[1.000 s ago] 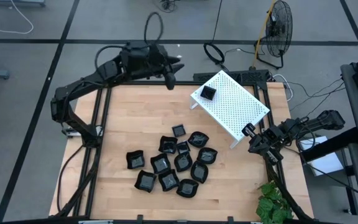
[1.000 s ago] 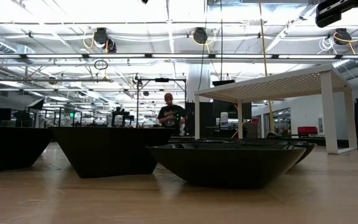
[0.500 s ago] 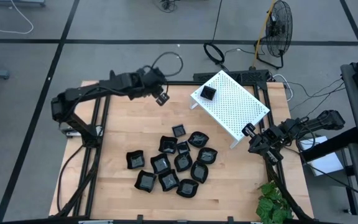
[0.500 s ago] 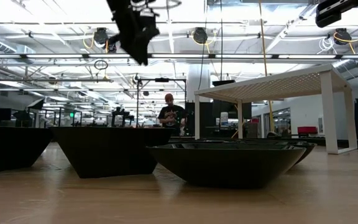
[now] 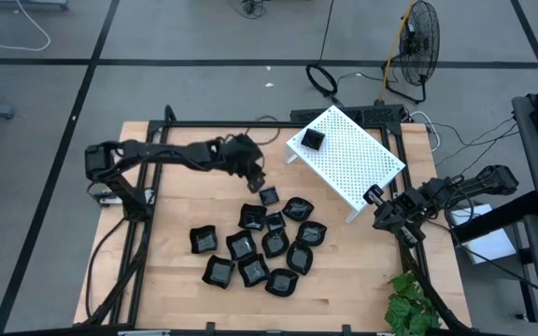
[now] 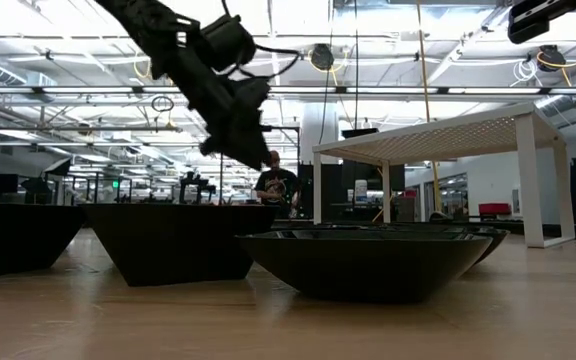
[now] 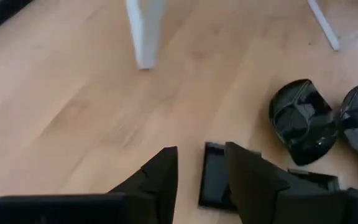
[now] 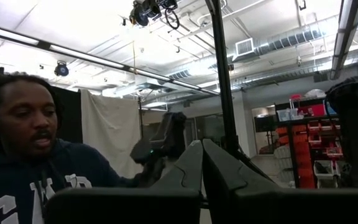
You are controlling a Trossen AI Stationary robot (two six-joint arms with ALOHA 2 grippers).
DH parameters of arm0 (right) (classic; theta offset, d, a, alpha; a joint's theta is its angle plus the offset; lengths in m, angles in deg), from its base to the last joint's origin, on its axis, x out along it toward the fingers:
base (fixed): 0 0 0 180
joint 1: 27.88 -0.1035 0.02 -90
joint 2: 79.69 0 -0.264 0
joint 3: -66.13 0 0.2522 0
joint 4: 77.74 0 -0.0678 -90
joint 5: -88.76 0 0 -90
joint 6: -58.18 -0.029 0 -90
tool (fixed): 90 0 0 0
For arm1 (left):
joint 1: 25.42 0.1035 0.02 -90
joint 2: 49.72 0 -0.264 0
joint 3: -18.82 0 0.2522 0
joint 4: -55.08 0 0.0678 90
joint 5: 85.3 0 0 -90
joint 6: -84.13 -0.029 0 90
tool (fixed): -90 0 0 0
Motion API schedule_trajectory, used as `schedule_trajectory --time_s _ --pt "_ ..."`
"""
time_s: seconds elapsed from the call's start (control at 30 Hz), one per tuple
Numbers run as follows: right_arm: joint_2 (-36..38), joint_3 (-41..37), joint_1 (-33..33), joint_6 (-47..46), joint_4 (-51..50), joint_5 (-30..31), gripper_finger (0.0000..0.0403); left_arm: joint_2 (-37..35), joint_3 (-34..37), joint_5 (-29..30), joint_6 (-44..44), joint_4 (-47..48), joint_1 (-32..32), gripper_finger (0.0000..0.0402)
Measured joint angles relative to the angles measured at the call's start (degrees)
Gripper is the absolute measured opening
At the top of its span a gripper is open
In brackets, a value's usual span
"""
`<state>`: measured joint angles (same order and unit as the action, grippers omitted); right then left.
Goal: Pick & Place Mini shaped plates
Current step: Stack the black square plate on top of the other black square plates on the shelf
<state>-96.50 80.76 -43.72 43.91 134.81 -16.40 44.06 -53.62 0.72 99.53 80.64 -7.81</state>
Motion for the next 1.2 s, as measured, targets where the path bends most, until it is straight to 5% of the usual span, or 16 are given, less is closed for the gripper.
schedule_trajectory --time_s 0.4,0.57,1.2 --pt "-0.10 0.00 -0.01 0.02 0.09 0.01 0.0000 9.50 -1.68 2.99 -2.20 -1.35 -6.54 0.0245" --pt "-0.10 0.00 0.01 0.02 0.13 0.01 0.0000 11.66 -1.61 6.58 -3.72 -0.88 -6.46 0.0230" --pt "-0.10 0.00 0.01 0.02 0.11 0.03 0.0000 15.62 -1.72 4.43 -7.82 -3.14 -5.68 0.0146"
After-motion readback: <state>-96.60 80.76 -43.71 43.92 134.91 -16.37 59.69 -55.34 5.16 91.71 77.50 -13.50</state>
